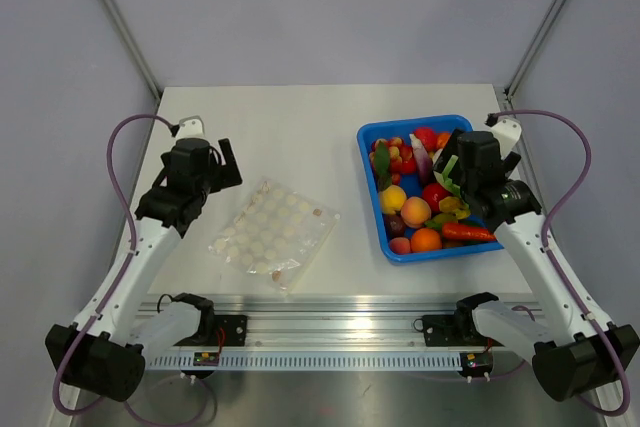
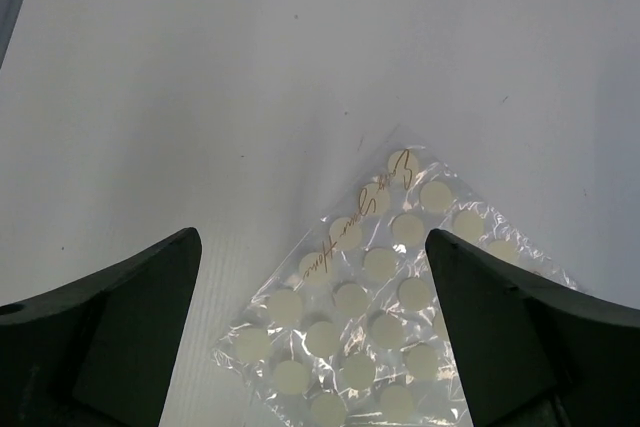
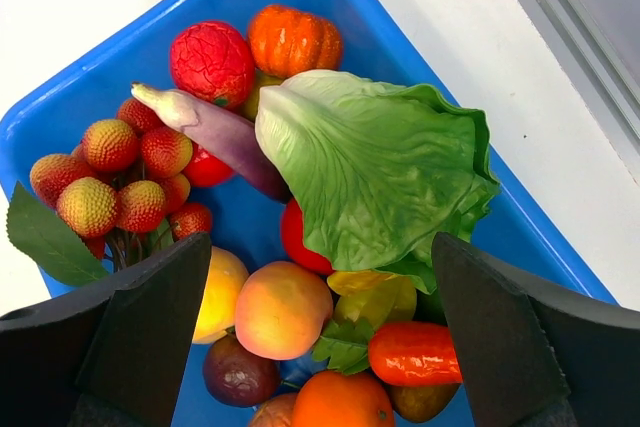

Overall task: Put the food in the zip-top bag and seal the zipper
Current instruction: Pick up the zipper food storage bag at the center of the board.

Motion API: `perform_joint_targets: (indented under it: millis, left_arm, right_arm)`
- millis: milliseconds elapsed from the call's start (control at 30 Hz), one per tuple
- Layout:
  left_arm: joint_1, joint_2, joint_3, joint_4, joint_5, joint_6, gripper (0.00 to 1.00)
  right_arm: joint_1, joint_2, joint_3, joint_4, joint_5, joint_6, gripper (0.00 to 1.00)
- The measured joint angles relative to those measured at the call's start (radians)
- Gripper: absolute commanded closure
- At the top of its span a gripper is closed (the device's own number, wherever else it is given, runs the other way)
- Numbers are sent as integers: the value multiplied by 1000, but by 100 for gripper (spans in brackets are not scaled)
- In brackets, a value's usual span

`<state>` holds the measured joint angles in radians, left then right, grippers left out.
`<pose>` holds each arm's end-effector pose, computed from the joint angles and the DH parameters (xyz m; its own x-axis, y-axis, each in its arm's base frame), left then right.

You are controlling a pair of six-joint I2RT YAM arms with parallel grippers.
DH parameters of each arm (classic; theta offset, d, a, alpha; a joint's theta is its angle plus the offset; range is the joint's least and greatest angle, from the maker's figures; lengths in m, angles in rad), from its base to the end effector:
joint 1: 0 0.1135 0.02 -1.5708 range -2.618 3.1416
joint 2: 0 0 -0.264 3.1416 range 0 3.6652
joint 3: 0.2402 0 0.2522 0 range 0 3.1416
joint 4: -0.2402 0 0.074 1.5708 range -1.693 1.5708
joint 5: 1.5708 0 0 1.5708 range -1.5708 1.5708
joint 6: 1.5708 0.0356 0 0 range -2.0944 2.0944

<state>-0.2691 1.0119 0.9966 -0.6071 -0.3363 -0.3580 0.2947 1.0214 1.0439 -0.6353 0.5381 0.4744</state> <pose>0.2087 -0.0454 0.3308 -0.5237 -0.1987 -0.8284 -0.2039 0.9734 -0.1045 0.2074 0.0439 0.3440 -0.4203 0.2824 -0.8624 0.3864 0.9156 0.1115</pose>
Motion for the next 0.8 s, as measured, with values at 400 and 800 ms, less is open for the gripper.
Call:
perform_joint_targets:
  millis: [400, 800]
  left_arm:
    - [-106, 27, -46, 29, 41, 18, 1]
    - [-301, 94, -2, 5, 23, 124, 21]
  right_arm:
    - [0, -7, -8, 2, -9, -19, 1]
    - [0, -29, -13, 3, -39, -29, 1]
